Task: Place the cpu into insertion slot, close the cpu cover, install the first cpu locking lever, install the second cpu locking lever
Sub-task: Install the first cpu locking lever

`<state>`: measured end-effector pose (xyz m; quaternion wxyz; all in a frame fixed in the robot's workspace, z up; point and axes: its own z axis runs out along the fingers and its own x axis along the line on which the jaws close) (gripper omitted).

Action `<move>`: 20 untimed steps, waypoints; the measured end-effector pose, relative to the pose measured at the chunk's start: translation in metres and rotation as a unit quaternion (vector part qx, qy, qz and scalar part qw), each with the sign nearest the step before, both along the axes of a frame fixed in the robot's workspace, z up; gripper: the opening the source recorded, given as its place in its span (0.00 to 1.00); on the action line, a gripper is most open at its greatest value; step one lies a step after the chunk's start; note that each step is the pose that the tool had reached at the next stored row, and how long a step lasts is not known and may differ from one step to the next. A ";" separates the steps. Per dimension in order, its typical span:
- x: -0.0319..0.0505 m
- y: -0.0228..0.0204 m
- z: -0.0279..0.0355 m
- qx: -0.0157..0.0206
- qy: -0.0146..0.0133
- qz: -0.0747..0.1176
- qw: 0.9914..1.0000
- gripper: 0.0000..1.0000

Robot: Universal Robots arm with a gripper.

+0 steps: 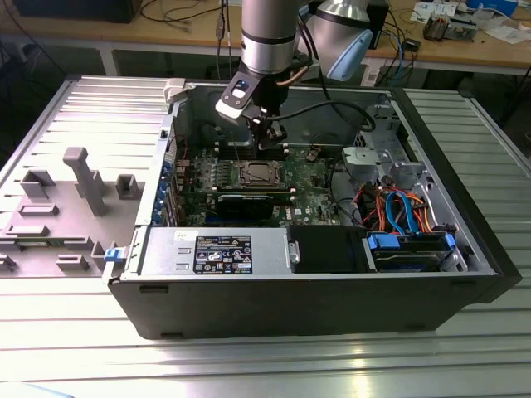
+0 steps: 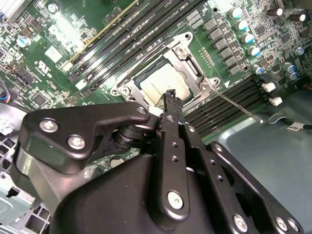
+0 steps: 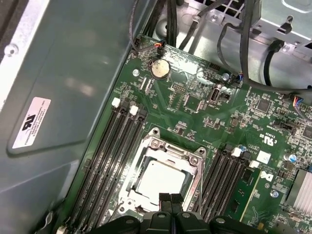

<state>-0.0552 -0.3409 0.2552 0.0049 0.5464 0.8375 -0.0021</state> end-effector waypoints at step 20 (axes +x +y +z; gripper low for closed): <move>0.0000 0.0000 0.0000 0.000 0.000 0.055 0.998 0.11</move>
